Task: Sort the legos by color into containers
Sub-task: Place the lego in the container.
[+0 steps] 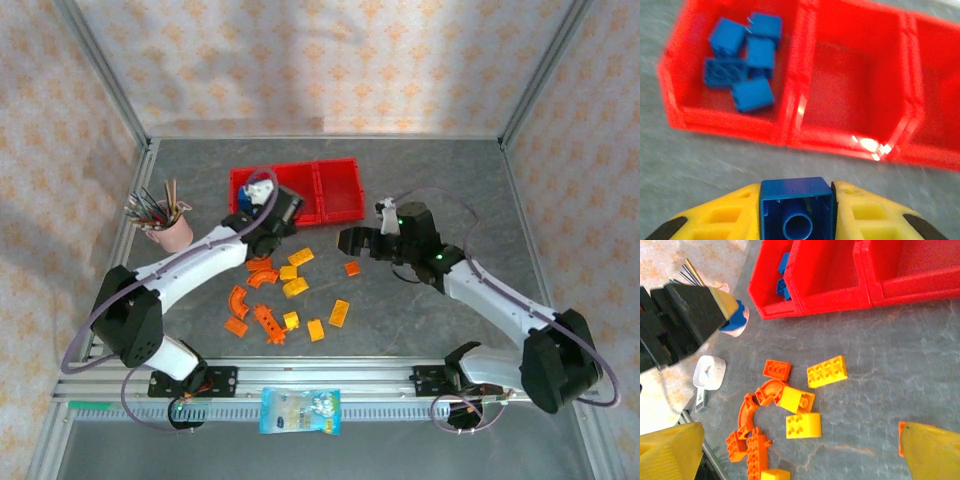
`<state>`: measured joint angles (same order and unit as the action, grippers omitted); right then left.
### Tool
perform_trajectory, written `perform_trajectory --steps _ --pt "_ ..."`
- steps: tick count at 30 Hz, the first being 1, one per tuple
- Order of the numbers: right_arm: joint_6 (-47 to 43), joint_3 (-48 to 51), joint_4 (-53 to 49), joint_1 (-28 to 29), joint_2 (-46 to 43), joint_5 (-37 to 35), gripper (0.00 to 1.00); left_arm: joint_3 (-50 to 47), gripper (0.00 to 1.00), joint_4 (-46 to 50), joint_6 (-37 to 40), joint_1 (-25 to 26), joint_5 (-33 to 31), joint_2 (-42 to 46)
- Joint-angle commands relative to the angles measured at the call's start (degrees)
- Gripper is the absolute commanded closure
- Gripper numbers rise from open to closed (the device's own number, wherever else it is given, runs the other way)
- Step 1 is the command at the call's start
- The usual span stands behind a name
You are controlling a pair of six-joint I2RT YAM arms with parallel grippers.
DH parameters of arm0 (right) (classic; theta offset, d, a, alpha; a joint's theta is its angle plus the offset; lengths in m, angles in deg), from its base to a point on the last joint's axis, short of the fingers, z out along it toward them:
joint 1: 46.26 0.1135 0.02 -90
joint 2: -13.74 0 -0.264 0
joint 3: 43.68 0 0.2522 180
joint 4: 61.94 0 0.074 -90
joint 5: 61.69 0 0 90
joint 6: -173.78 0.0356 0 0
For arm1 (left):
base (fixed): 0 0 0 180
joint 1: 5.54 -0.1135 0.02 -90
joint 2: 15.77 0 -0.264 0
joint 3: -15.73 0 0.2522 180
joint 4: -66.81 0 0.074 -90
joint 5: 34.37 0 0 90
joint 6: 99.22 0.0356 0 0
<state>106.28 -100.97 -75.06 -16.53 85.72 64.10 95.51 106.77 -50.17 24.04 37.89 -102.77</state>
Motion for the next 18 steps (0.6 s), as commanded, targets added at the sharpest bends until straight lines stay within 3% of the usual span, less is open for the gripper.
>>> perform_trajectory --steps 1,9,18 --pt "1.0 -2.1 4.7 0.8 2.5 -1.1 0.0 3.6 0.67 -1.0 6.1 -4.6 -1.4 -3.3" --pt "1.2 -4.8 6.0 0.8 6.8 -1.7 0.0 11.1 0.67 -5.1 8.8 -13.0 1.4 -15.7" --pt "0.2 -6.5 4.9 0.8 8.5 -2.5 0.0 16.8 0.53 -4.6 10.7 -14.4 1.6 -21.4"
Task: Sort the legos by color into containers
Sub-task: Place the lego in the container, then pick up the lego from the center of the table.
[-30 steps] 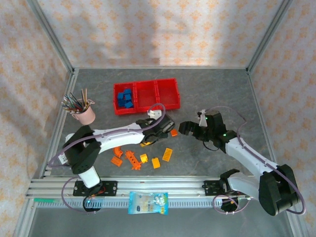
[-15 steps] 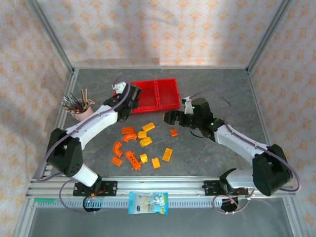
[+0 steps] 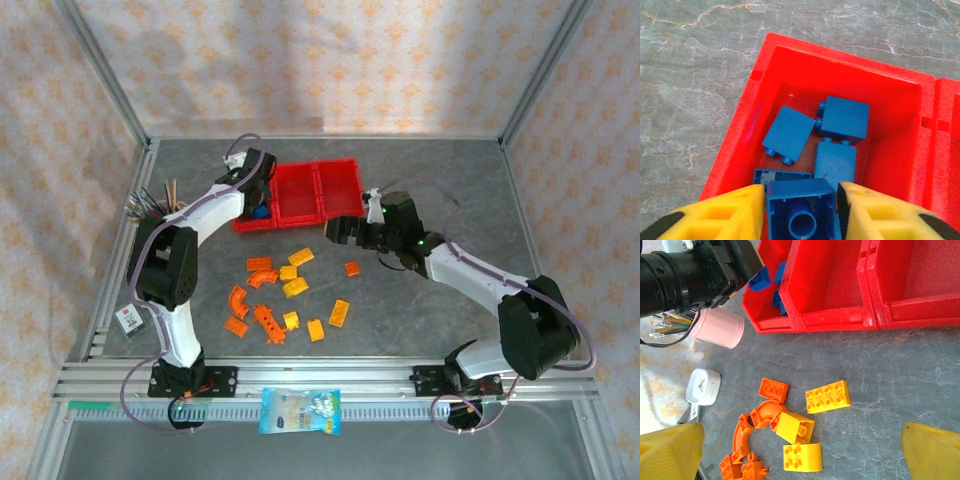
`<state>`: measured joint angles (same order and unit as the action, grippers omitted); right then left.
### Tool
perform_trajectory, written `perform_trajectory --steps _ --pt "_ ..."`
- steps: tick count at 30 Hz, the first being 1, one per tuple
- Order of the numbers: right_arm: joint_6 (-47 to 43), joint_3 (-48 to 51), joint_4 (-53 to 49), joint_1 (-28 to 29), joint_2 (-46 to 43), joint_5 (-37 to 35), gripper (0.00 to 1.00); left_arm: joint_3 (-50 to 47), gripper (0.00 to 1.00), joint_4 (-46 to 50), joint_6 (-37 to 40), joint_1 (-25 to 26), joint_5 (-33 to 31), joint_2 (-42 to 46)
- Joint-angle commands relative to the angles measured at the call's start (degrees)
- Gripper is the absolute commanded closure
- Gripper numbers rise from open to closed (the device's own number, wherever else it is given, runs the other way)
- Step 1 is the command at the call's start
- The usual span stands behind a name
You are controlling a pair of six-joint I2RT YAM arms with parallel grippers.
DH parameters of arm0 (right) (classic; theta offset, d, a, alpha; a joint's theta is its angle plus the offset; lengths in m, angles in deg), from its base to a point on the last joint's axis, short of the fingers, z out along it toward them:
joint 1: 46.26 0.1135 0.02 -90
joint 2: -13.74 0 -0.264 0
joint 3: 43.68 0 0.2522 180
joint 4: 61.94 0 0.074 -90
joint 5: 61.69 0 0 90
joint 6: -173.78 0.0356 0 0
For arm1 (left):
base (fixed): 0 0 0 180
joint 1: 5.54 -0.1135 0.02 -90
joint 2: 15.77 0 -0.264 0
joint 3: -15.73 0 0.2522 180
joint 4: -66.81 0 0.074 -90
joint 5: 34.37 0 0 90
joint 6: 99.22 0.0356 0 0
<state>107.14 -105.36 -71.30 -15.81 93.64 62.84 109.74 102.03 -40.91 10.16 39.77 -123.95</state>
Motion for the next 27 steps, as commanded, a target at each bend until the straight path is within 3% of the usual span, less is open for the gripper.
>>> perform_trajectory --steps 1,6,14,27 --pt "-0.9 -2.4 0.9 0.1 0.6 -1.4 0.0 2.6 0.51 0.3 1.5 -0.5 -0.3 0.1" --pt "-2.2 -3.3 -0.8 0.1 0.5 -1.7 0.0 2.0 0.48 1.3 1.7 -0.5 0.6 2.9" --pt "-2.8 -3.9 -5.5 0.0 0.6 -1.8 0.0 -3.5 0.46 1.7 1.1 1.3 7.6 11.8" --pt "0.6 8.3 -5.3 -0.2 -4.9 -3.9 0.0 -18.2 0.45 -0.4 2.9 16.7 12.7 24.9"
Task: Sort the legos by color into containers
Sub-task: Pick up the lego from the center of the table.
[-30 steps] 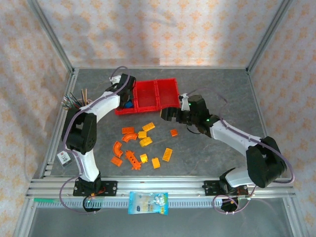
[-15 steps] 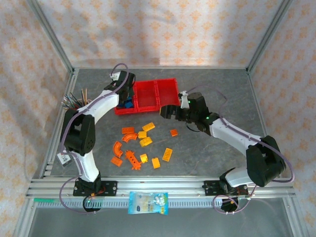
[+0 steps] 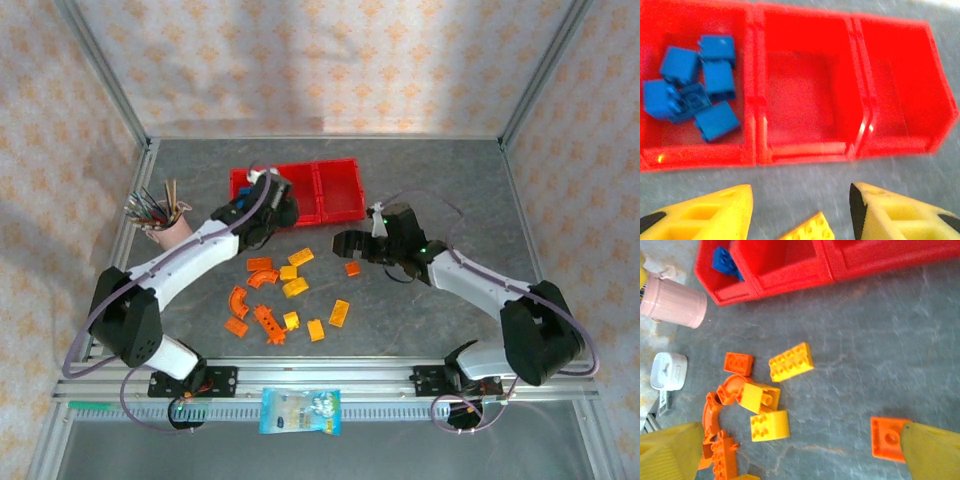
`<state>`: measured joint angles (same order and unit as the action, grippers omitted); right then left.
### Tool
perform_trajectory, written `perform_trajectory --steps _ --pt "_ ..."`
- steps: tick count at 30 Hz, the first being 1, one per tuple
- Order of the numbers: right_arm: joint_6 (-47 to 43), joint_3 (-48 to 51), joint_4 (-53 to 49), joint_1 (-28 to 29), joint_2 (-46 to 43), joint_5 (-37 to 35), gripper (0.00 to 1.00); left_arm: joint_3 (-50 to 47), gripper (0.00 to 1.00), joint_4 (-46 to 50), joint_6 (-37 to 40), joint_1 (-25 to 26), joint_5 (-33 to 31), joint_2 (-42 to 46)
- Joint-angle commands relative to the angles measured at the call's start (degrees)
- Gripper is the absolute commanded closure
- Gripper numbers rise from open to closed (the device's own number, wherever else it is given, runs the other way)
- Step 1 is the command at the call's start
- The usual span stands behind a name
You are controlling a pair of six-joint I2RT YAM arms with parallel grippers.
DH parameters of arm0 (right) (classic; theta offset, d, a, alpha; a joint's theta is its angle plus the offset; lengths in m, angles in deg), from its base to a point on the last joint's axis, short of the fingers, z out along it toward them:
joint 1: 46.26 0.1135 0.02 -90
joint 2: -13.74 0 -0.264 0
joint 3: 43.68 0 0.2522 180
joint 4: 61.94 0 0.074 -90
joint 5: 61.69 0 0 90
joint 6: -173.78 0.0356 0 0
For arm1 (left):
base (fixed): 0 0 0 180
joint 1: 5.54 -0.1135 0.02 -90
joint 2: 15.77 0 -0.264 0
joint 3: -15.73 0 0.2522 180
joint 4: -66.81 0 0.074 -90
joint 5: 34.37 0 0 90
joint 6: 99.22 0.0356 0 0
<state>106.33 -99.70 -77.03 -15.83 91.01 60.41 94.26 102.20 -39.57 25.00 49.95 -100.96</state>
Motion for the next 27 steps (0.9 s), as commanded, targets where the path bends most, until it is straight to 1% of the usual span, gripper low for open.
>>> perform_trajectory --steps 1,5,7,10,15,17,19,22,27 --pt "2.1 4.1 1.2 -0.4 -2.9 -1.6 0.0 -3.6 0.45 -1.0 1.8 3.2 2.9 2.2" --pt "3.8 8.7 3.6 -1.6 -4.6 -1.3 0.01 -6.8 0.41 -3.3 3.6 6.7 3.7 1.2" --pt "4.5 10.3 4.5 -2.5 -5.3 -1.3 0.0 -7.0 0.41 -3.5 4.9 7.7 3.7 -0.7" --pt "5.4 12.3 6.0 -3.8 -6.5 -0.3 0.0 -6.3 0.37 -4.1 7.0 8.5 3.7 -4.6" --pt "5.7 13.4 6.0 -4.7 -8.2 -0.1 0.0 -1.9 0.32 -1.5 9.8 8.5 2.7 -11.7" --pt "5.6 13.6 5.7 -4.9 -8.8 -0.3 0.0 -0.8 0.28 -1.9 11.2 8.5 3.3 -13.6" --pt "5.8 13.8 5.6 -5.1 -9.3 -0.4 0.0 0.6 0.26 -1.4 12.3 8.3 2.4 -15.6" --pt "5.7 13.8 5.1 -5.2 -9.3 -0.5 0.0 3.6 0.25 1.7 12.5 7.3 0.6 -18.7" --pt "5.6 13.7 4.4 -5.4 -9.3 -0.5 0.0 4.6 0.28 4.0 13.8 5.7 3.6 -21.0"
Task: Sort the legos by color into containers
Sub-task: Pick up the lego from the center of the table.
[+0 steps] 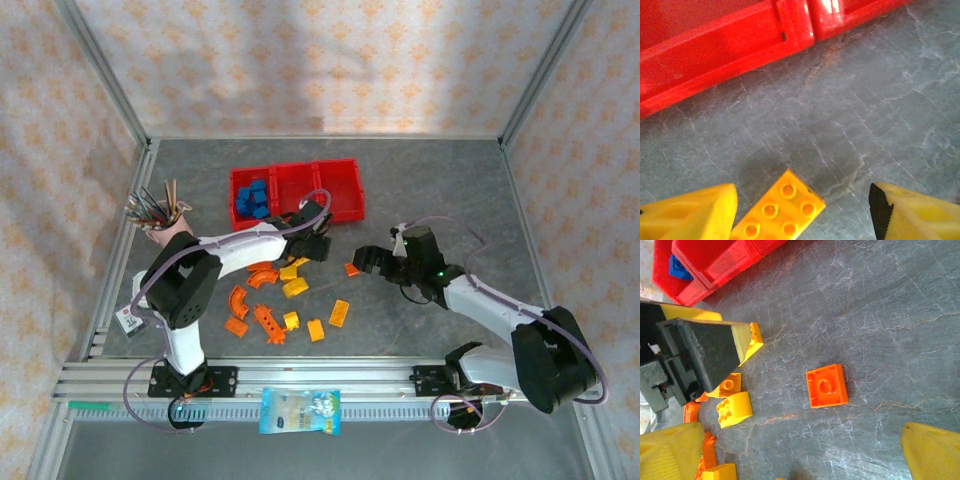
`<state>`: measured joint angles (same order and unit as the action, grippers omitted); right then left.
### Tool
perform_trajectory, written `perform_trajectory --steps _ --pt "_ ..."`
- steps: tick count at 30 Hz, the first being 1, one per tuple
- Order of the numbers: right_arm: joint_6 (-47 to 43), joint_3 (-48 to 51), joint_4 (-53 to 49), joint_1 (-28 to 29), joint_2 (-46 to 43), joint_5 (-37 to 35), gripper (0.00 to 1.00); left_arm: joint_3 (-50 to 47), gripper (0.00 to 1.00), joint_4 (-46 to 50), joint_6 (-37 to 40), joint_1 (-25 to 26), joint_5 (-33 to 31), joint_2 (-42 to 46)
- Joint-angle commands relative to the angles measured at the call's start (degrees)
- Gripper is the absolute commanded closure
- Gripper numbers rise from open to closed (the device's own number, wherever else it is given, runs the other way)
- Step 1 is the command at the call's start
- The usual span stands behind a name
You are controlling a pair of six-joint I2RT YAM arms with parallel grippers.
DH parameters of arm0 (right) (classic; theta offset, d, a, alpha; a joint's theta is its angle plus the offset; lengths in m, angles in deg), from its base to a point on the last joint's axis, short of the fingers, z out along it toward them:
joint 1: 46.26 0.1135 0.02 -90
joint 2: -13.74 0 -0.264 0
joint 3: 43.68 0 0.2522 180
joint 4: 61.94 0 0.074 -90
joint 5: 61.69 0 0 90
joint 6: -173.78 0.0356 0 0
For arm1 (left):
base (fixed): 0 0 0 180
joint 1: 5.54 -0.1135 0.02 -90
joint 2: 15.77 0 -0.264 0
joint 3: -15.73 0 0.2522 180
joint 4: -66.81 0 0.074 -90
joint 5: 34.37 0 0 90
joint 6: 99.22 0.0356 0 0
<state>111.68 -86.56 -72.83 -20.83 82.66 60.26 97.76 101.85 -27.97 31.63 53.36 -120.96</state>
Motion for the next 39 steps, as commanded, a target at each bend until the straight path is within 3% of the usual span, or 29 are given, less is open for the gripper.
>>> perform_trajectory --steps 1,15,33,39 --pt "0.2 0.6 0.2 -0.5 -2.3 -0.4 0.0 1.1 0.28 5.0 2.6 -1.0 0.7 -1.2" --pt "0.4 0.3 0.2 -0.7 -2.5 -0.3 0.0 1.6 0.29 6.2 4.8 -2.0 7.5 -3.7" --pt "0.1 -0.4 0.3 -0.9 -1.7 -0.1 0.0 2.2 0.58 6.5 4.6 -2.8 5.6 -5.5" --pt "-0.8 -1.6 -0.7 -1.1 -1.8 -0.1 0.0 2.4 0.63 6.5 4.3 -2.9 5.6 -4.6"
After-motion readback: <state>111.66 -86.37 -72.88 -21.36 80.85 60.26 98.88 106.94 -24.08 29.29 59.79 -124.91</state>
